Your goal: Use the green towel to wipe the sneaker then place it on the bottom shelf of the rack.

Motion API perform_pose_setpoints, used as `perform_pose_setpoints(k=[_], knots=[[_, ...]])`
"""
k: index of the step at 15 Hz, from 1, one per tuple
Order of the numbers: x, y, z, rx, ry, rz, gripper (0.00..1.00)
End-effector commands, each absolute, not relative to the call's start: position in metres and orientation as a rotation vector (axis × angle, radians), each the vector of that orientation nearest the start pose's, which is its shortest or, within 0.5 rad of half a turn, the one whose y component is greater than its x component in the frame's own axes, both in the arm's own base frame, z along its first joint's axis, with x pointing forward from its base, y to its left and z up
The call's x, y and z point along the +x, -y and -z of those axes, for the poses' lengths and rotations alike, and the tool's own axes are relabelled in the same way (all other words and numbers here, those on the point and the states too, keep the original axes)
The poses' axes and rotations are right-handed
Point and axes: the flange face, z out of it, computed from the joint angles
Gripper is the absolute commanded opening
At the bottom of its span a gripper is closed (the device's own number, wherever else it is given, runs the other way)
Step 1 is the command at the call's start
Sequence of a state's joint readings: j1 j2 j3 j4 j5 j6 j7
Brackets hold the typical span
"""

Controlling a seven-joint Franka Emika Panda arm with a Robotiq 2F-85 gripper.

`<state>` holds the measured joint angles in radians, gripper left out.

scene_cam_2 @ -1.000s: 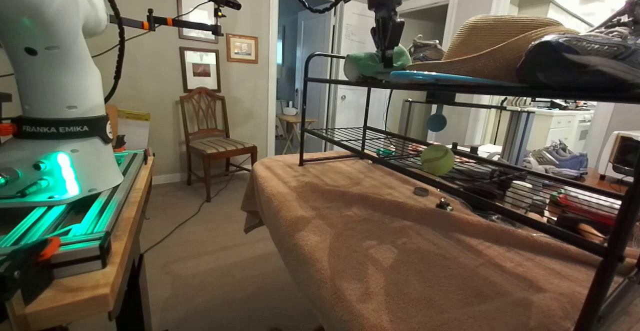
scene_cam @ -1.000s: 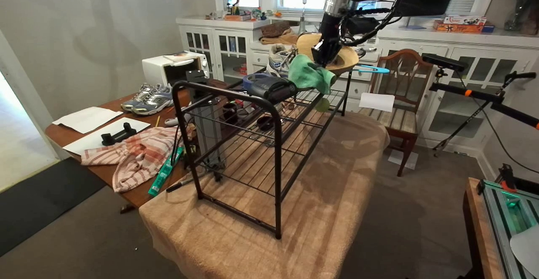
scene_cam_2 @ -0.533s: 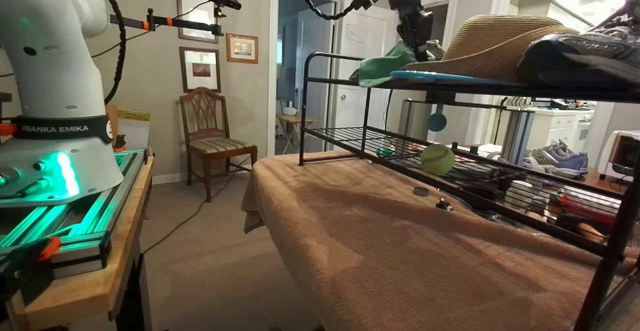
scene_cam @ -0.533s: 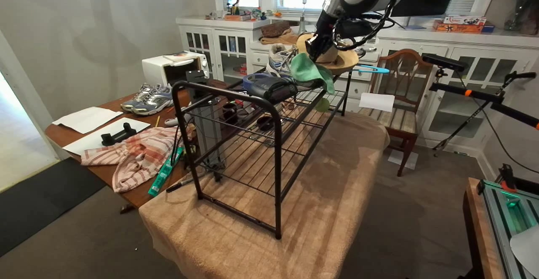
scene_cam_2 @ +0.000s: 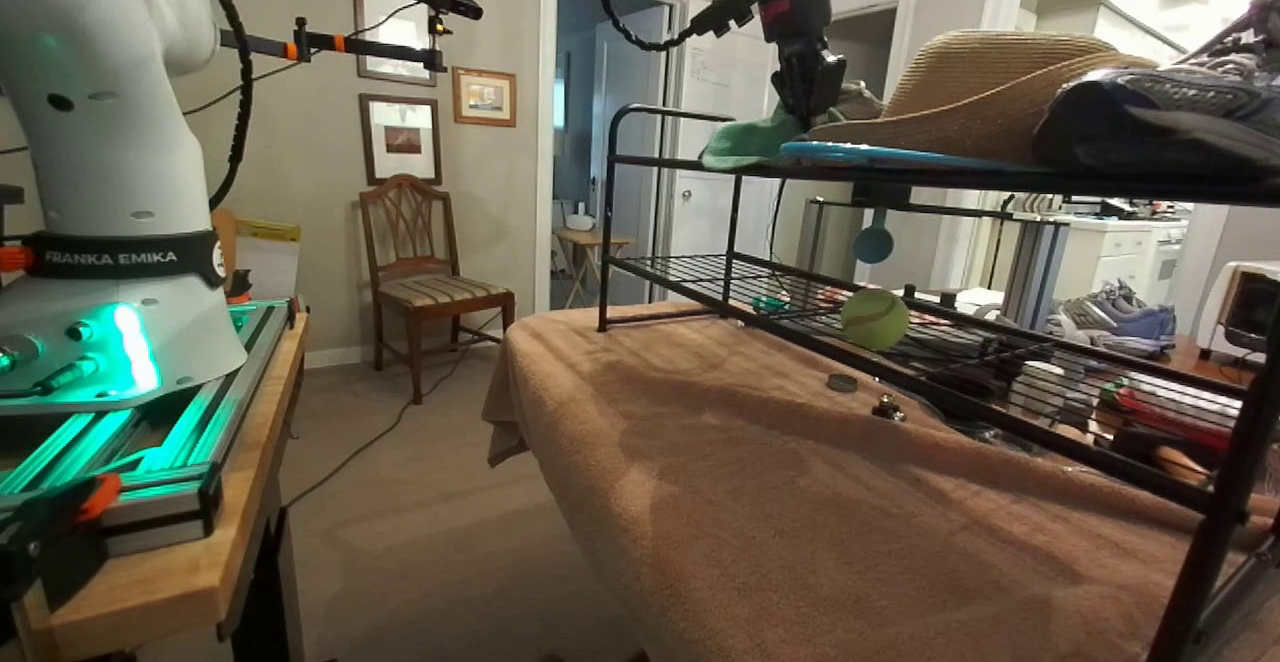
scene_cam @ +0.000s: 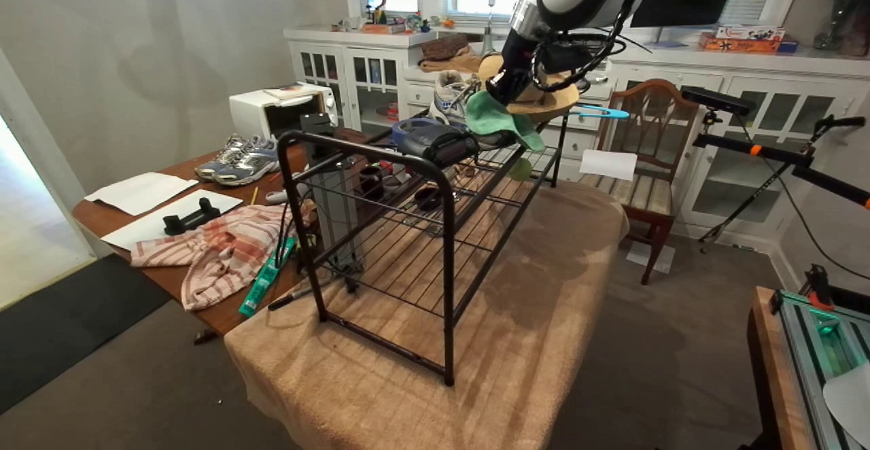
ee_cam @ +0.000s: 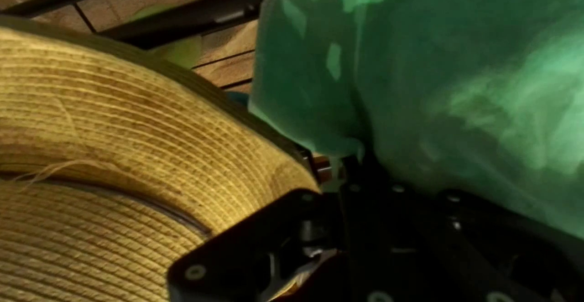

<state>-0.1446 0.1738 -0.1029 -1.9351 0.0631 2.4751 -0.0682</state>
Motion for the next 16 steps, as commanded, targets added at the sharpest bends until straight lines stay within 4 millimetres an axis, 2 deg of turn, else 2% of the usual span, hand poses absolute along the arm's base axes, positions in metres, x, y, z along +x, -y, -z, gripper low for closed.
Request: perform_pose_setpoints(k=[1, 5, 8, 13, 16], knots=[[0.598, 0.131, -0.442, -3.062, -0.126, 0.436, 0.01], [0.587, 0.120, -0.453, -3.054, 0.032, 0.320, 0.01], [0.585, 0.122, -0.457, -3.067, 0.058, 0.306, 0.01], [0.601, 0.135, -0.462, -3.084, -0.097, 0.523, 0.01], [0.614, 0.144, -0.471, -3.050, -0.239, 0.762, 0.01]])
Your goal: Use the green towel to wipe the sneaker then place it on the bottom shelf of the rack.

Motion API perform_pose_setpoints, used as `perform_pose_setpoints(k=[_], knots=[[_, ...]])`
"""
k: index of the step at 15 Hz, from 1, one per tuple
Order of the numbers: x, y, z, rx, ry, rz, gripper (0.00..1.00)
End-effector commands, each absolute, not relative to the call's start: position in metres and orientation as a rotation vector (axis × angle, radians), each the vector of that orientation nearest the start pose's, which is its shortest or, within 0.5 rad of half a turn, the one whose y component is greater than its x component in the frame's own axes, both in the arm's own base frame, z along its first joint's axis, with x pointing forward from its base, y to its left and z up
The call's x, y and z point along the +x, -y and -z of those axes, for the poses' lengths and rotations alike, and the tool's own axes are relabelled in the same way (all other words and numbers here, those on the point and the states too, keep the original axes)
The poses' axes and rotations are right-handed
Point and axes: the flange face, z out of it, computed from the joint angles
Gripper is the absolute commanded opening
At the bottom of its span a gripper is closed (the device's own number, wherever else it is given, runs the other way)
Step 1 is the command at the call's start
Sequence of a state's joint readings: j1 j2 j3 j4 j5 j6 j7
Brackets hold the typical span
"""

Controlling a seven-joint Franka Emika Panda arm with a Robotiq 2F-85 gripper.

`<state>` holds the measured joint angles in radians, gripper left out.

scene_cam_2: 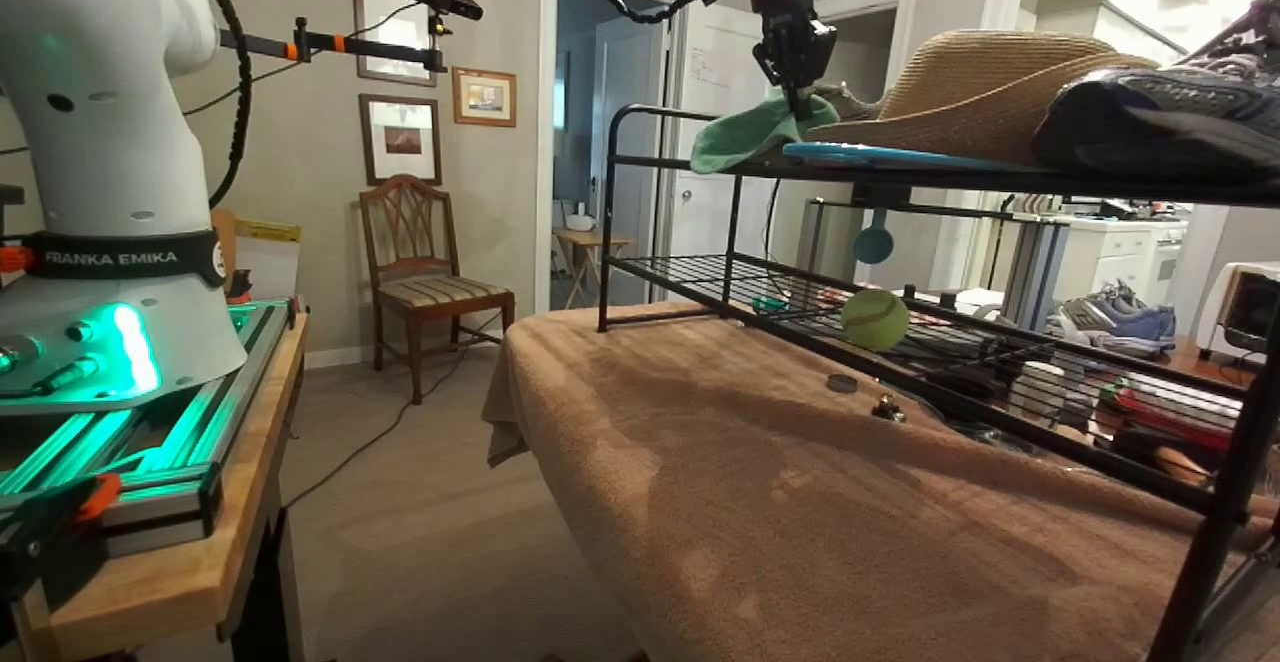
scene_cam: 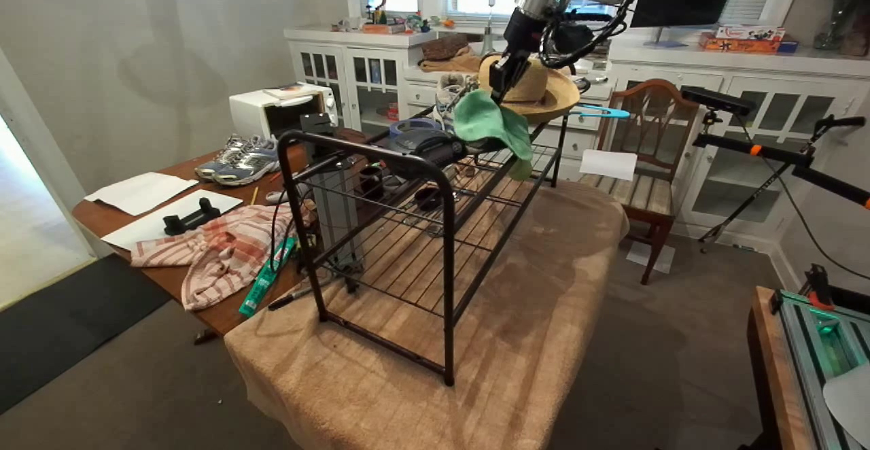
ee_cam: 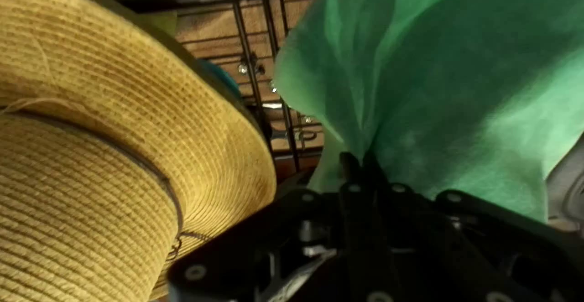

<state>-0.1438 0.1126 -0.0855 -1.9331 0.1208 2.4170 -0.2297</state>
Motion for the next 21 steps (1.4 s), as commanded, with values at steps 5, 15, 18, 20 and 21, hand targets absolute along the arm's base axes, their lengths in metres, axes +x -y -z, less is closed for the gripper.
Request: perform_pose_setpoints(k=[5, 15, 18, 20, 21], knots=[[0.623, 0.152, -0.491, -2.945, -0.411, 1.112, 0.01], [0.615, 0.120, -0.499, -2.884, -0.305, 1.176, 0.01], [0.607, 0.095, -0.492, -2.925, -0.111, 1.021, 0.01], [0.600, 0.086, -0.493, -2.936, -0.002, 0.947, 0.01], [0.596, 0.084, -0.494, -2.946, 0.044, 0.901, 0.01]])
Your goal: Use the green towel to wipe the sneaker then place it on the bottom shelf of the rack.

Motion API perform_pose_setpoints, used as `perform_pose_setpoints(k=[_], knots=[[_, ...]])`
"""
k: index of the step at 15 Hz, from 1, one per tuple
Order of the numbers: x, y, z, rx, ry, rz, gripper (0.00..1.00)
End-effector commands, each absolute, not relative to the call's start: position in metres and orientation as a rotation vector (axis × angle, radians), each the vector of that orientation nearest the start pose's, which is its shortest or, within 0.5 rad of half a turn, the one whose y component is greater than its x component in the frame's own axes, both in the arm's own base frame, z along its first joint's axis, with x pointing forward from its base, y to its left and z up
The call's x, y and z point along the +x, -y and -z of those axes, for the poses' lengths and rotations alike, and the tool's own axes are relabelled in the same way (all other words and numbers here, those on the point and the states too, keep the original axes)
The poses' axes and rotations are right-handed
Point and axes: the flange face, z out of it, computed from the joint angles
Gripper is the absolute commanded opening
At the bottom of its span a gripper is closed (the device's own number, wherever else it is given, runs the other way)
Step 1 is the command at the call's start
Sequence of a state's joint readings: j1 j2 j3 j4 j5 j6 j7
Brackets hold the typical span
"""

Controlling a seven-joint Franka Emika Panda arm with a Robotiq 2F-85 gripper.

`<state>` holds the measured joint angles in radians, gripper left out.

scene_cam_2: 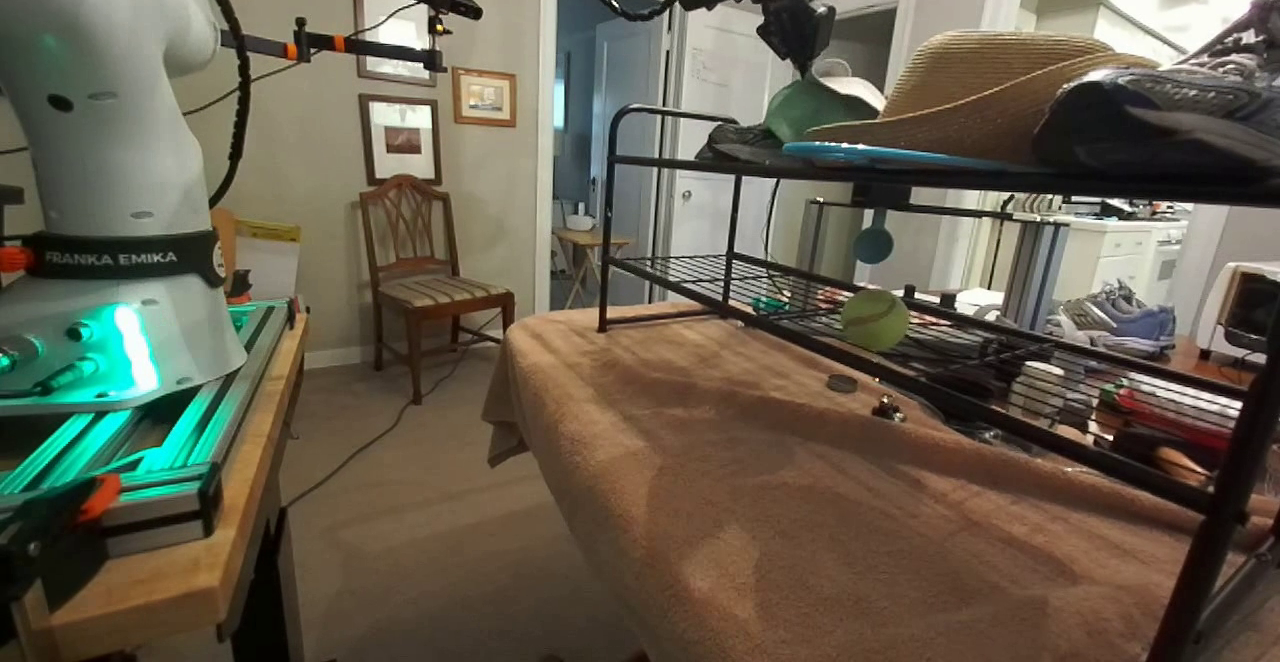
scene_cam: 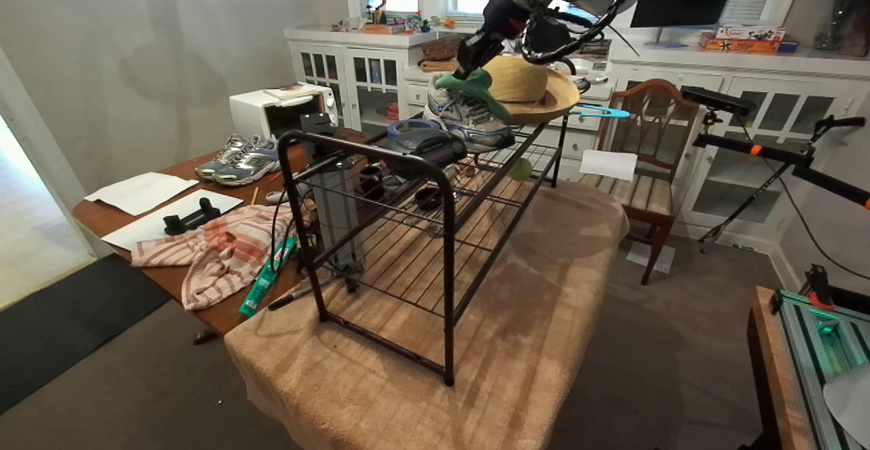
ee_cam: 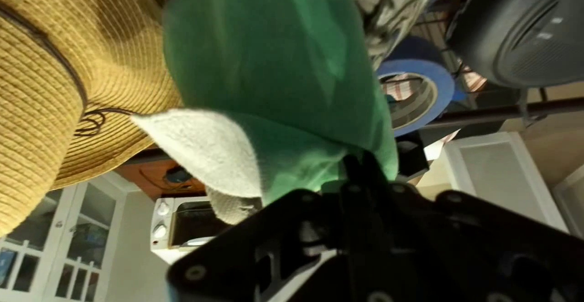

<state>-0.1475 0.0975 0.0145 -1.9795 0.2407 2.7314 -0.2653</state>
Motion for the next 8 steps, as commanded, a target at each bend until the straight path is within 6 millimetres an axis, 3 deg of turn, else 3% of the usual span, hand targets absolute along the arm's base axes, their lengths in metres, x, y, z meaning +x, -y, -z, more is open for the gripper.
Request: perform_pose_setpoints(k=[1, 8], knots=[[0.593, 0.083, -0.495, -2.961, 0.082, 0.855, 0.01], [0.578, 0.098, -0.481, -3.000, 0.154, 0.548, 0.01]])
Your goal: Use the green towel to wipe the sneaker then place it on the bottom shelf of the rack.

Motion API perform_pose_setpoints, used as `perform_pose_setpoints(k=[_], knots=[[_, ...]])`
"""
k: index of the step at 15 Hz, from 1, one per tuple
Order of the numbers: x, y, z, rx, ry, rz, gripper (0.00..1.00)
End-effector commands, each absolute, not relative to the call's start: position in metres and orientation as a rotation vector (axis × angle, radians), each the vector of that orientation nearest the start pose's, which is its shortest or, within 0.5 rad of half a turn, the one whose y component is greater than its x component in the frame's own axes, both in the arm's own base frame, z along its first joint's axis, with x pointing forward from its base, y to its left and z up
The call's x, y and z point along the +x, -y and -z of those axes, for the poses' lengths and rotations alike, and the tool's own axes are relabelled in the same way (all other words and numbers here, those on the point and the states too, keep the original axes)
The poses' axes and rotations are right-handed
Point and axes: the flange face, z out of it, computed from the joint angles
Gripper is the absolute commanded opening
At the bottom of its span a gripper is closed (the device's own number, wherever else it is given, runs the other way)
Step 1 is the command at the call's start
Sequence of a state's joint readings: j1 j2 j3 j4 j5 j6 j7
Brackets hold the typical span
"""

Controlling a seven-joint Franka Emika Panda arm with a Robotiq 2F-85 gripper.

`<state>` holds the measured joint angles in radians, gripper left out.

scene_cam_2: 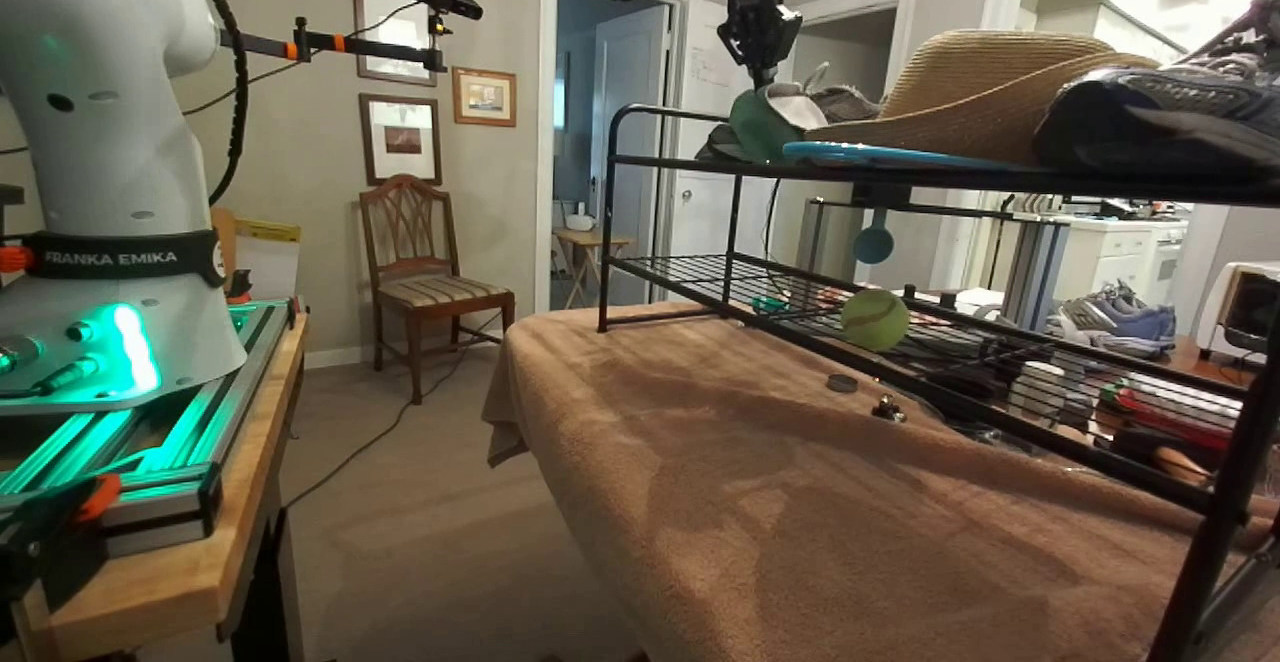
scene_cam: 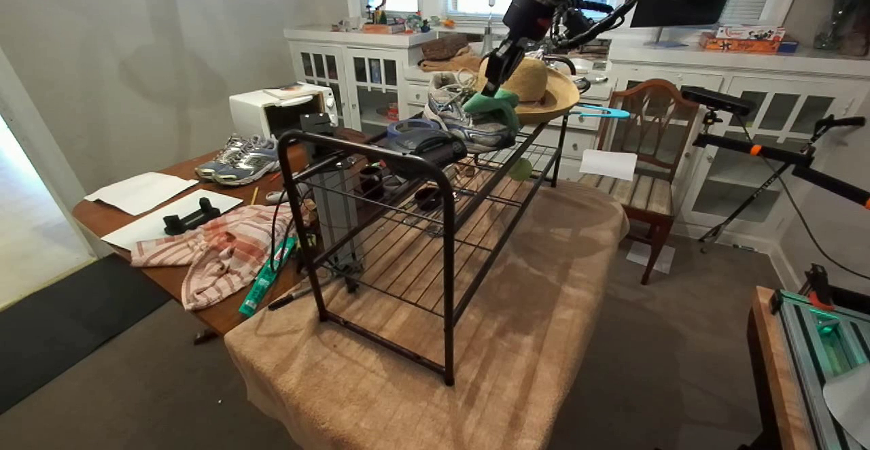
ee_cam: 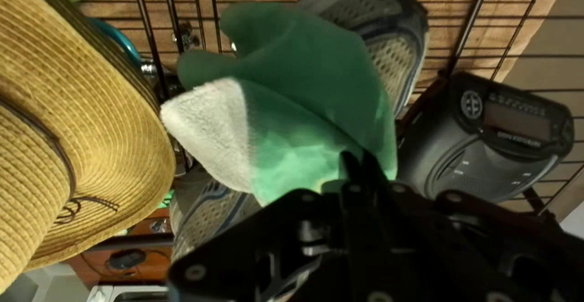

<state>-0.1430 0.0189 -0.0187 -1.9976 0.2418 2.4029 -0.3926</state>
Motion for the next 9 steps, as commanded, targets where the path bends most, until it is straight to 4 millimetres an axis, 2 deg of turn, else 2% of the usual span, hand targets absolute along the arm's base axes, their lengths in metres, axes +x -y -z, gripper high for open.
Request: perform_pose_setpoints(k=[1, 4, 9], knots=[[0.579, 0.099, -0.476, -3.000, 0.149, 0.520, 0.01], [0.583, 0.097, -0.465, -3.016, 0.164, 0.475, 0.01], [0.581, 0.074, -0.457, -2.939, 0.264, 0.334, 0.01]])
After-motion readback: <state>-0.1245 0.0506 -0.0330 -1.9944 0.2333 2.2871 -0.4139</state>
